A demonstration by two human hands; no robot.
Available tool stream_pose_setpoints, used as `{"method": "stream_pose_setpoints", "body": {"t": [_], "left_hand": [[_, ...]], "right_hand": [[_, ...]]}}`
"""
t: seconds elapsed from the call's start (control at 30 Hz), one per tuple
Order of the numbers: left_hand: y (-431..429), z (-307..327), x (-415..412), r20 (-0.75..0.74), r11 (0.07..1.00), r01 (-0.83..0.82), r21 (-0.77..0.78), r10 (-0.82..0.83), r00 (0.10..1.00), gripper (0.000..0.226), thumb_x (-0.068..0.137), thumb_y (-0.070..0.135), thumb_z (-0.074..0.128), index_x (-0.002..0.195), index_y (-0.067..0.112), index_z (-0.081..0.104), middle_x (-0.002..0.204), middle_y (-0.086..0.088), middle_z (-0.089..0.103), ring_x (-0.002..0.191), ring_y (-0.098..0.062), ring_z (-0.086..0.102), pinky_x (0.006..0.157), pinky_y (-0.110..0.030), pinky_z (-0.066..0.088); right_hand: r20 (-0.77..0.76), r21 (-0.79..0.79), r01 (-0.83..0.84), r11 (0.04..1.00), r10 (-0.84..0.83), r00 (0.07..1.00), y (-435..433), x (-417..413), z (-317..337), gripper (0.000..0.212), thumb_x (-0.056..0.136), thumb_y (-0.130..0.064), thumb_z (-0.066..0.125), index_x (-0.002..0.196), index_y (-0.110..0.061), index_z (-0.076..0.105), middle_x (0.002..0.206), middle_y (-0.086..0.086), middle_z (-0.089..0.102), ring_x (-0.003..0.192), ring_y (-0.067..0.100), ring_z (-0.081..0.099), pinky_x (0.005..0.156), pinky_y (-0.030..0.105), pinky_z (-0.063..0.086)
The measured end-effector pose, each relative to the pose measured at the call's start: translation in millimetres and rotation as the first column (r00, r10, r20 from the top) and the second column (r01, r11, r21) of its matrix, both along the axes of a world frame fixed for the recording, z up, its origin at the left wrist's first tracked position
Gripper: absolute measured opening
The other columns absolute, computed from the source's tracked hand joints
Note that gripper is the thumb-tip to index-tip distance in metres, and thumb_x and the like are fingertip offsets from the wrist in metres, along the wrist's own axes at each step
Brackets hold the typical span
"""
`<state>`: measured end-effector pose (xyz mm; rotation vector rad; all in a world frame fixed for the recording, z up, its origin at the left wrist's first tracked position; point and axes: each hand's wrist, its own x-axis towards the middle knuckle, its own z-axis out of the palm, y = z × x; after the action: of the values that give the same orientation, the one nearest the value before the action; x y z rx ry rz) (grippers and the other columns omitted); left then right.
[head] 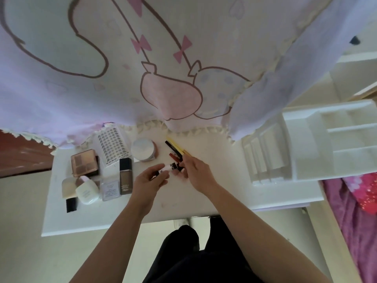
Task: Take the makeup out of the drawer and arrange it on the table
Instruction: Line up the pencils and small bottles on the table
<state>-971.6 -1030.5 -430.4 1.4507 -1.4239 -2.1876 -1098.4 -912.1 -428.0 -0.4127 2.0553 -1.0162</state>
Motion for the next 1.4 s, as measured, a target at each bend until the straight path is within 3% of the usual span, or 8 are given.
{"method": "stream_pose_setpoints", "body": {"t": [0.3,0.57,0.67,0.8,0.9,1.03,1.17,1.4], "left_hand": [[27,37,-21,0.116,0.825,0.318,-0.467,-0.299,0.947,0.026,0.098,0.035,0.056,0.082,0.017,0.066,0.059,0.004,0.056,0.054,-0.01,0.044,0.055,-0.027,0.037],[34,67,-27,-0.142,0.994,0.104,-0.028,-0.107,0.984,0.037,0.1,0.037,0.052,0.099,0.002,0.062,0.053,0.004,0.035,0.05,-0.01,0.022,0.049,-0.024,0.02],[32,71,-22,-0.129,0.99,0.106,-0.094,-0.118,0.985,0.037,0.098,0.034,0.056,0.099,-0.002,0.061,0.051,0.006,0.038,0.05,-0.011,0.025,0.048,-0.023,0.024],[34,77,-17,-0.135,0.96,0.179,-0.215,-0.21,0.968,0.033,0.098,0.031,0.057,0.093,-0.001,0.063,0.053,0.007,0.04,0.051,-0.01,0.029,0.049,-0.021,0.029],[37,81,-17,-0.139,0.956,0.182,-0.229,-0.217,0.966,0.031,0.099,0.029,0.056,0.09,0.0,0.063,0.052,0.008,0.041,0.05,-0.009,0.029,0.049,-0.021,0.029],[38,84,-13,-0.154,0.968,0.162,-0.192,-0.193,0.969,0.029,0.099,0.029,0.056,0.087,0.004,0.062,0.051,0.009,0.041,0.049,-0.008,0.028,0.047,-0.019,0.028],[39,85,-12,-0.143,0.955,0.194,-0.226,-0.229,0.963,0.03,0.098,0.032,0.058,0.085,0.005,0.064,0.055,0.003,0.039,0.051,-0.011,0.028,0.05,-0.023,0.028],[39,90,-12,-0.139,0.965,0.164,-0.203,-0.195,0.971,0.029,0.098,0.033,0.057,0.082,0.01,0.062,0.052,0.005,0.037,0.051,-0.011,0.026,0.052,-0.025,0.025]], "right_hand": [[0.134,-0.002,0.158,0.988,-0.156,0.979,20,3,32,0.055,0.103,-0.051,0.038,0.059,-0.021,0.053,0.057,-0.002,0.05,0.056,0.019,0.045,0.064,0.037,0.038],[0.035,-0.163,0.036,0.986,-0.03,0.999,37,6,62,0.027,0.104,-0.039,0.048,0.093,-0.015,0.057,0.077,-0.007,0.058,0.064,0.001,0.053,0.064,0.016,0.041],[0.217,-0.237,0.085,0.968,-0.033,0.976,47,3,75,0.02,0.1,-0.029,0.057,0.118,-0.021,0.061,0.09,-0.004,0.065,0.072,0.002,0.06,0.063,0.015,0.043],[0.304,-0.201,0.173,0.964,-0.106,0.947,48,8,90,0.045,0.102,-0.051,0.048,0.106,-0.011,0.068,0.082,0.005,0.071,0.065,0.013,0.061,0.056,0.02,0.044],[0.274,-0.225,0.2,0.954,-0.135,0.952,52,11,90,0.028,0.099,-0.033,0.061,0.107,-0.006,0.068,0.087,0.006,0.072,0.063,0.009,0.061,0.053,0.015,0.043],[0.368,-0.297,0.247,0.922,-0.129,0.921,58,12,88,0.036,0.089,-0.021,0.076,0.122,-0.019,0.062,0.12,0.005,0.067,0.087,0.012,0.069,0.075,0.022,0.053],[0.44,-0.239,0.245,0.939,-0.12,0.89,56,17,92,0.037,0.097,-0.045,0.061,0.112,-0.013,0.07,0.093,0.005,0.072,0.074,0.015,0.066,0.068,0.026,0.051],[0.348,-0.315,0.246,0.917,-0.13,0.928,67,9,87,0.026,0.084,-0.018,0.08,0.109,-0.02,0.073,0.095,0.007,0.067,0.076,0.013,0.063,0.073,0.022,0.052]]}}
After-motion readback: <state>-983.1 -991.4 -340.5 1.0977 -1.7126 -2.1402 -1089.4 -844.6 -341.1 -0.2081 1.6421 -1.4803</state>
